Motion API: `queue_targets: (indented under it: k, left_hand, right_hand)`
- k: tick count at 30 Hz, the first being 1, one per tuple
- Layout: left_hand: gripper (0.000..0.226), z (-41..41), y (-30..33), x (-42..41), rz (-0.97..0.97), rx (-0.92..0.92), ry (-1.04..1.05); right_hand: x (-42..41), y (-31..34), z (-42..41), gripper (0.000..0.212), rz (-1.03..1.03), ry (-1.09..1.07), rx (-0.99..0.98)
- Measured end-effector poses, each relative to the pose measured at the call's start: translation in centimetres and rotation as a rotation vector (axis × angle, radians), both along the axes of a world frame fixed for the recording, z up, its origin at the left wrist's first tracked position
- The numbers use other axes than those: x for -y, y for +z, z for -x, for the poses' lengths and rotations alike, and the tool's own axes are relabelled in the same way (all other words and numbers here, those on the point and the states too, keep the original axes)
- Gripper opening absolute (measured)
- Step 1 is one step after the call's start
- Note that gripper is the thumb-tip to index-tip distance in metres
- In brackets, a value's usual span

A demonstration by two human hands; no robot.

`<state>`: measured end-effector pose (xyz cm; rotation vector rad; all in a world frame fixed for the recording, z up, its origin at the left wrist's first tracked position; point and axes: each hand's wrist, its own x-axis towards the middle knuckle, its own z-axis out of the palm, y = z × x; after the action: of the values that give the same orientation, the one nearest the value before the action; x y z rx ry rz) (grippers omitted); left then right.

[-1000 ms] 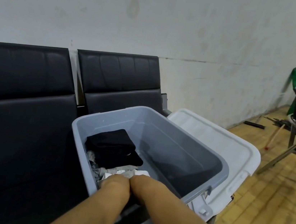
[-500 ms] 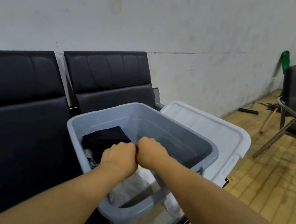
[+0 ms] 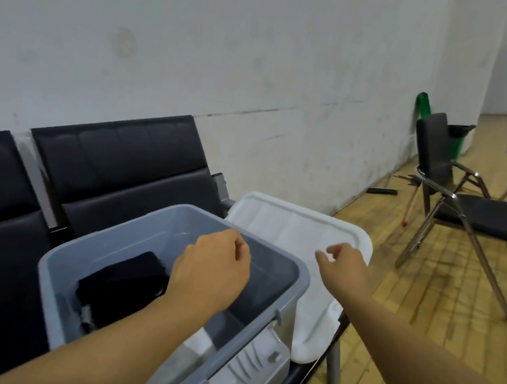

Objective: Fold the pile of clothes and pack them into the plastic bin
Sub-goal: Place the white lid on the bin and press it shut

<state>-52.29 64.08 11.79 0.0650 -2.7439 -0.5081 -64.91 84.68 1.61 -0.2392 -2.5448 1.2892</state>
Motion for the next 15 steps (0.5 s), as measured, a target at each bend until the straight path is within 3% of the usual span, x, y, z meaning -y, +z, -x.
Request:
queue_targets:
  k: [5,7,15]
  left_hand:
    - [0.023,0.6,0.4,-1.3,0.008,-0.012,-0.022]
    - [0.023,1.2,2.8,-1.1,-0.01,-0.017,-0.017]
    - [0.024,1.2,2.4,-0.3,-0.022,-0.007,0.018]
  right_hand:
    - [-1.4,-2.6,0.9,0.082,0.238,-0.037,0.205]
    - [-1.2,-0.7,1.5,0.095,0.359,-0.071,0.243]
    - [0.3,-1.5,2.5,0.106,0.578,-0.06,0.35]
